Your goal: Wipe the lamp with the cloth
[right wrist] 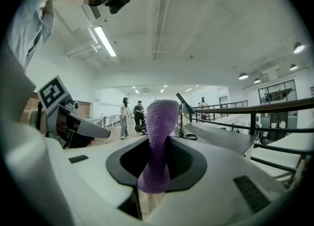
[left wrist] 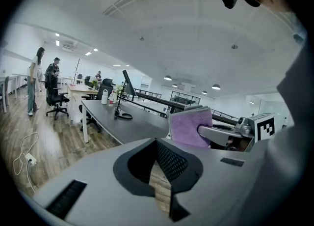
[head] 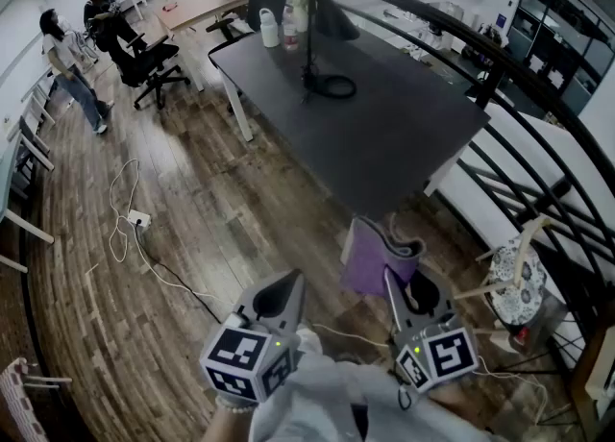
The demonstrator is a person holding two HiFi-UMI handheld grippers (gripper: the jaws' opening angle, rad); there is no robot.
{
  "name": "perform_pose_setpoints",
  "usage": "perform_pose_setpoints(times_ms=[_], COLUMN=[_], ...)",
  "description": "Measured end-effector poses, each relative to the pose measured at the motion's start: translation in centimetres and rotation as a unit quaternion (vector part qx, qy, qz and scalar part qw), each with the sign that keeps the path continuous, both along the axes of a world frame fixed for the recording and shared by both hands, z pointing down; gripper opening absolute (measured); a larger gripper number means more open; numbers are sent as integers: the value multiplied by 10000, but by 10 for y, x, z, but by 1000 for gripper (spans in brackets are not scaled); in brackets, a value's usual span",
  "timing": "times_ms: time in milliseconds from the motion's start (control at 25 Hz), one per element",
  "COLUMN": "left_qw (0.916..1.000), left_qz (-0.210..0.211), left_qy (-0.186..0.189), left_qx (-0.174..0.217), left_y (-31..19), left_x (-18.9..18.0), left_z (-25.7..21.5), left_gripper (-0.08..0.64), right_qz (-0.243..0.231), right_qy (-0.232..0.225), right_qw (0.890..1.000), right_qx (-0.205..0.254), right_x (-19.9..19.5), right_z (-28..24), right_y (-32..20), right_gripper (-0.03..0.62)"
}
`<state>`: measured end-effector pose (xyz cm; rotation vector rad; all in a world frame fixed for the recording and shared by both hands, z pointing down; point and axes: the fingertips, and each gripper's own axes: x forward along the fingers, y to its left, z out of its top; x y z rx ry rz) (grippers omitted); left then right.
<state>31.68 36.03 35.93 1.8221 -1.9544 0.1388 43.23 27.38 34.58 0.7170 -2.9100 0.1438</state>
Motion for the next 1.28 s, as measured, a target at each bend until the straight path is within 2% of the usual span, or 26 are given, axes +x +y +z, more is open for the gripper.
perform_pose_setpoints(times_ms=[520,760,960,1280], left_qw=[9997,9997,9998,10000], left_qz=[222,230,196,65], left_qy=[-16,64,-26,41], left_qx=[35,-7,36,11], left_y=[-29,-27,-22,-10], left_x=[-68,-102,-135,-166], left_z=[-9,-10,-9,-2], left_gripper=[3,3,3,3], right_qz=[157,259,311,246], right_qy=[-16,-37,-41,34], right_qw=[9999,9996,9994,9996], right_qx=[9,71,126,164], right_x=[-68,-97,-126,-160], right_z=[-9,-13,-13,-8], right_y=[-23,-30,-30,-27], right_gripper=[87,89,89,89])
